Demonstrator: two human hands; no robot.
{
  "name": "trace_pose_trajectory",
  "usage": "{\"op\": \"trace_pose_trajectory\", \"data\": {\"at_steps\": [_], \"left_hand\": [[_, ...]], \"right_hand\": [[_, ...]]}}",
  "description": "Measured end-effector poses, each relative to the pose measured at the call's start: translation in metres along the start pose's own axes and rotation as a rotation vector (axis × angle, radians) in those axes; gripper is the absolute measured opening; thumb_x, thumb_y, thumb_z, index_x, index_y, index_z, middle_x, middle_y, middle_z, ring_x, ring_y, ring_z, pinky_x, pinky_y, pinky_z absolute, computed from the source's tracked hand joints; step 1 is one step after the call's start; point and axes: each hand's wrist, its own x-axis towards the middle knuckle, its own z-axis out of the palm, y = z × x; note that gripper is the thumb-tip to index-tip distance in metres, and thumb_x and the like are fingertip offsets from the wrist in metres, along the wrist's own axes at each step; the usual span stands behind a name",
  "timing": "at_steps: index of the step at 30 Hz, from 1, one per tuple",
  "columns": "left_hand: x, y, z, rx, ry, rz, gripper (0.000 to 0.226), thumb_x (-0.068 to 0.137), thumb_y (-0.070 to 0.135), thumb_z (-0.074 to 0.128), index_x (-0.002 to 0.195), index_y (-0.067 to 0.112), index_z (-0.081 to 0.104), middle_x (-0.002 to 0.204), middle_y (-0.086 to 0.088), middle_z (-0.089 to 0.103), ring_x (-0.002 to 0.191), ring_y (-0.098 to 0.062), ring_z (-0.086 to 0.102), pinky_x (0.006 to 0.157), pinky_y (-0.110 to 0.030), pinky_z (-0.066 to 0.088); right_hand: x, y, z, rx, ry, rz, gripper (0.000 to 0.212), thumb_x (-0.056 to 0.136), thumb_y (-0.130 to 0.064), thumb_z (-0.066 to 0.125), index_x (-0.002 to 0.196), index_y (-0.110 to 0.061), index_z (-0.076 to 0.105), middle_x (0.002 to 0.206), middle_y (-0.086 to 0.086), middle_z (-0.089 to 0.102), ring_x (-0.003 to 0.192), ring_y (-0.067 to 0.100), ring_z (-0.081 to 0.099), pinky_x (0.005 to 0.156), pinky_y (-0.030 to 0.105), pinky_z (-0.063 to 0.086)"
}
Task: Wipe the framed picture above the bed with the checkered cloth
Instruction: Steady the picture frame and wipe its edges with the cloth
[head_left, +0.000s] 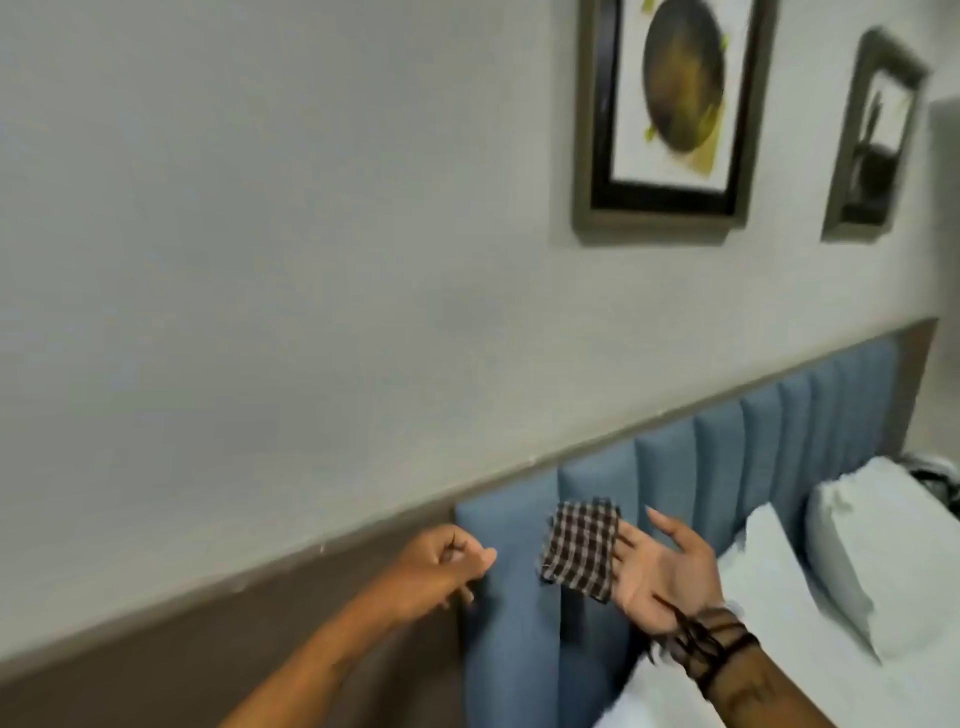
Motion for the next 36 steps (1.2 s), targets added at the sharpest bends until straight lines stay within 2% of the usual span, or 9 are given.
{"op": "trace_pose_trajectory", "data": {"at_steps": [3,7,10,15,18,20,26,30,36], "left_hand": [[0.02,0.076,-0.037,0.201,0.096,0.222,0.022,0.085,0.035,0.071,0.097,0.021,0.06,0.094,0.001,0.062,0.07,-0.005,0.059,0.067,-0.017,0.049],[0.049,0.159,-0.073,0.694,0.301,0.434,0.055,0.076,0.071,0.057,0.123,0.044,0.044,0.124,0.026,0.052,0.111,0.002,0.054,0.092,-0.019,0.044],[0.087,0.226,-0.091,1.142,0.431,0.623,0.084,0.077,0.076,0.044,0.147,0.034,0.028,0.151,0.015,0.038,0.136,-0.011,0.041,0.112,-0.027,0.028],[0.161,0.338,-0.103,1.587,0.562,0.636,0.104,0.083,0.07,0.047,0.157,0.016,-0.001,0.168,-0.008,-0.001,0.155,-0.023,-0.001,0.124,-0.043,-0.002],[0.198,0.399,-0.107,1.682,0.639,0.594,0.111,0.081,0.073,0.048,0.156,0.011,-0.006,0.167,-0.011,-0.009,0.154,-0.026,-0.01,0.124,-0.047,-0.004],[0.213,0.432,-0.112,1.74,0.656,0.602,0.105,0.085,0.071,0.041,0.156,0.01,-0.007,0.167,-0.011,-0.01,0.154,-0.025,-0.011,0.124,-0.046,-0.005],[0.242,0.491,-0.129,1.781,0.658,0.51,0.07,0.101,0.051,0.012,0.157,0.01,0.001,0.168,-0.009,-0.005,0.154,-0.02,-0.009,0.125,-0.043,-0.003],[0.253,0.5,-0.135,1.752,0.645,0.486,0.072,0.1,0.053,0.007,0.157,0.009,0.013,0.168,-0.008,0.001,0.154,-0.018,-0.007,0.124,-0.041,-0.004],[0.275,0.51,-0.129,1.291,0.638,0.637,0.082,0.095,0.064,0.005,0.156,0.011,0.018,0.167,-0.011,0.012,0.155,-0.021,0.003,0.124,-0.042,0.005]], "right_hand": [[0.006,-0.068,0.03,0.046,-0.03,-0.18,0.056,0.092,-0.042,0.045,0.125,0.002,0.055,0.12,0.022,0.064,0.117,0.037,0.057,0.115,0.051,0.031],[0.028,-0.146,0.078,-0.018,-0.007,-0.48,0.038,0.095,-0.04,0.048,0.115,-0.01,0.059,0.1,0.012,0.062,0.094,0.029,0.059,0.086,0.042,0.047],[0.055,-0.196,0.116,-0.092,0.033,-0.667,0.024,0.098,-0.037,0.047,0.106,-0.016,0.054,0.105,0.013,0.055,0.093,0.028,0.055,0.08,0.043,0.044],[0.109,-0.236,0.184,-0.348,-0.009,-0.849,0.046,0.097,-0.046,0.048,0.135,-0.021,0.048,0.135,0.005,0.05,0.138,0.027,0.04,0.115,0.044,0.031],[0.149,-0.241,0.221,-0.876,-0.029,-0.98,0.061,0.1,-0.053,0.03,0.152,-0.021,0.03,0.162,0.004,0.02,0.15,0.021,0.013,0.122,0.045,0.012],[0.17,-0.24,0.248,-1.144,0.005,-1.043,0.058,0.101,-0.051,0.025,0.149,-0.021,0.033,0.16,0.008,0.024,0.148,0.025,0.015,0.12,0.041,0.011],[0.199,-0.246,0.287,-1.162,0.019,-1.302,0.096,0.08,-0.082,0.01,0.152,-0.021,0.026,0.159,0.0,0.028,0.145,0.021,0.016,0.123,0.039,0.013],[0.208,-0.274,0.298,-1.211,-0.007,-1.415,0.095,0.08,-0.084,0.016,0.153,-0.024,0.02,0.16,0.0,0.027,0.145,0.022,0.019,0.122,0.042,0.018],[0.213,-0.339,0.344,-1.324,-0.034,-1.491,0.085,0.086,-0.069,0.041,0.155,-0.027,0.013,0.16,0.001,0.028,0.142,0.029,0.024,0.12,0.046,0.023]]}}
